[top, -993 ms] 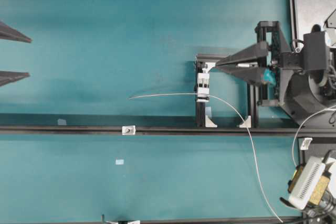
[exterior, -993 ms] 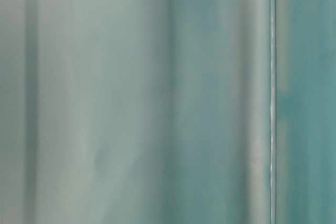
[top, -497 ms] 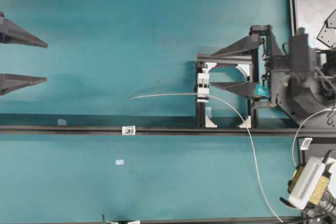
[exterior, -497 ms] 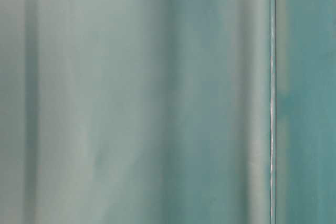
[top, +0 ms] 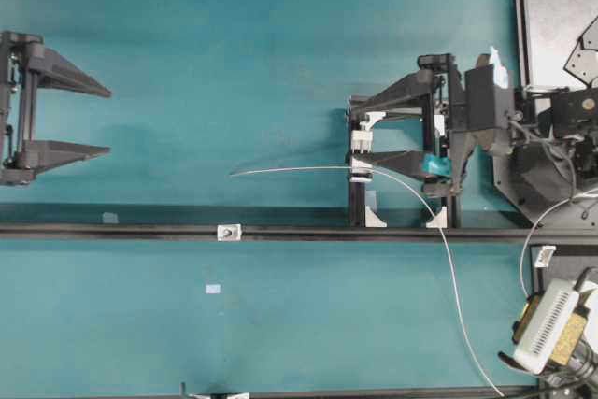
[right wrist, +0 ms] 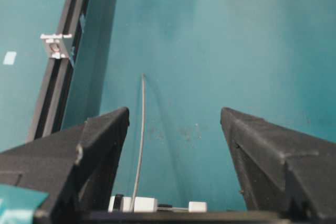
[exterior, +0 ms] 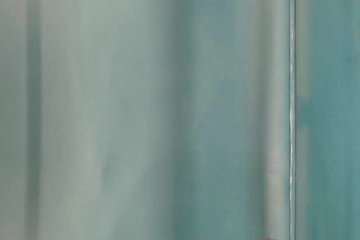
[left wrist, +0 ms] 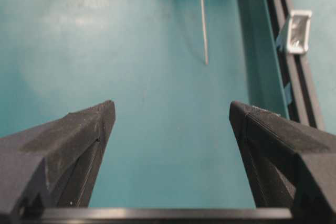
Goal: Insert the wire into the hole on the right side and pull it with the left arm.
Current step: 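Move the right gripper left toward the white wire near the clip fixture, then lower the open right gripper over the white wire's free end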
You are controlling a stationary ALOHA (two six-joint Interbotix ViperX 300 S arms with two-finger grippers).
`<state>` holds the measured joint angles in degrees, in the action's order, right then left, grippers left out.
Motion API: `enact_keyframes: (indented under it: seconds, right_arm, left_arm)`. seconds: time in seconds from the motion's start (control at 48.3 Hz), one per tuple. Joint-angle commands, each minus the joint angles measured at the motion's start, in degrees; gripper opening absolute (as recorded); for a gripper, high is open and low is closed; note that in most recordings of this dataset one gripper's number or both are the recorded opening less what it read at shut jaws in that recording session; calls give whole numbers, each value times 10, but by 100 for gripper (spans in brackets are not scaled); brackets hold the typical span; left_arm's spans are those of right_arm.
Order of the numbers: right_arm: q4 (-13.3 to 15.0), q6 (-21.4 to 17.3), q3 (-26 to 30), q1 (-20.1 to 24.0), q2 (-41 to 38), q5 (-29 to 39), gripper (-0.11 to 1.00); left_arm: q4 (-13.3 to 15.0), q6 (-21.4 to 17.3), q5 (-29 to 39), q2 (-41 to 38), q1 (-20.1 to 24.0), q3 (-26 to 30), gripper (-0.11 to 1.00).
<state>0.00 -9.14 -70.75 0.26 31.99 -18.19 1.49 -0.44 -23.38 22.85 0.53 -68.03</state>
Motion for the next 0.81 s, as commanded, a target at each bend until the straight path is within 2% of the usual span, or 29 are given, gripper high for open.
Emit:
enact_keyframes:
  seconds: [0.0, 0.786]
  right_arm:
    - [1, 0, 18, 2, -13, -3, 80]
    - [0, -1, 114, 14, -230, -3, 80]
  left_arm:
    - [1, 0, -6, -11, 2, 17, 83]
    - [1, 0, -6, -94, 11, 42, 83]
